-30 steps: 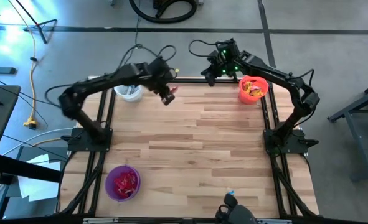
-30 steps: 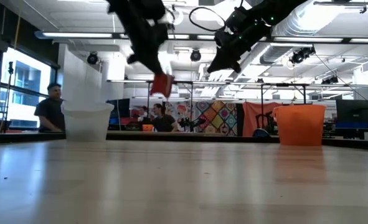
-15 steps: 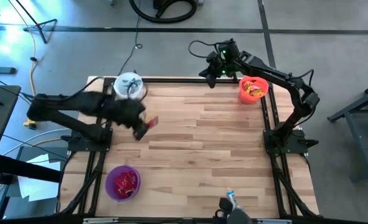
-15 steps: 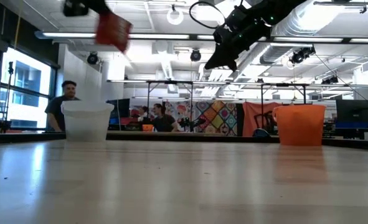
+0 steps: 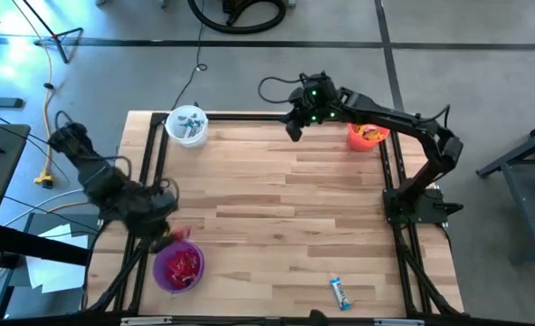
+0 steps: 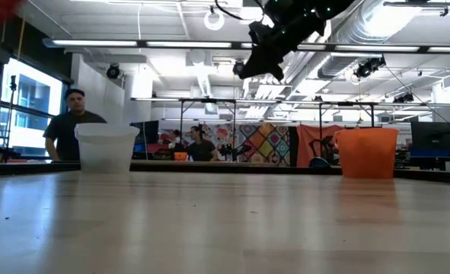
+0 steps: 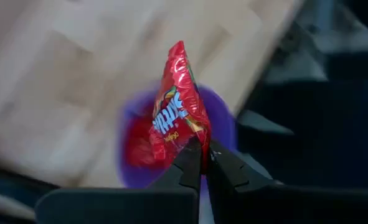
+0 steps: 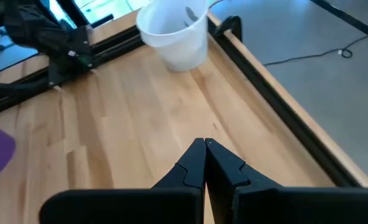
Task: Sort candy
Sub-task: Put the red candy into the purple bucket
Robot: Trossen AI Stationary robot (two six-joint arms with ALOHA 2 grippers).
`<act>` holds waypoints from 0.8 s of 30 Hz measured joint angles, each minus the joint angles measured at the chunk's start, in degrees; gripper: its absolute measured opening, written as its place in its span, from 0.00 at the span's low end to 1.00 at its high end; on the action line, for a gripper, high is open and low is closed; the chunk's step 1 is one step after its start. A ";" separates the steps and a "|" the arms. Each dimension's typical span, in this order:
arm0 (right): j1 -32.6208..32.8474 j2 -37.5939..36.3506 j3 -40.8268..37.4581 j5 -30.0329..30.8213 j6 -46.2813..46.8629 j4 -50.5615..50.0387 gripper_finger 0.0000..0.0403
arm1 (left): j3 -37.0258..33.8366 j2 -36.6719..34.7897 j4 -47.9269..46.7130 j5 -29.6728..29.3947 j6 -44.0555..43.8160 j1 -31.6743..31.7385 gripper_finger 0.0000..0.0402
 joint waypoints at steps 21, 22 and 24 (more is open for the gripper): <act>9.21 -0.11 0.00 4.73 7.67 -2.82 0.00 | -20.45 -0.35 22.91 -5.28 -9.22 -11.64 0.00; 9.56 -0.26 0.00 4.77 7.73 -3.84 0.00 | -20.79 -0.12 24.01 -4.84 -8.90 -11.64 0.00; 10.43 -0.74 0.00 4.97 7.76 -5.64 0.00 | -21.31 0.64 24.61 -3.69 -8.56 -11.64 0.00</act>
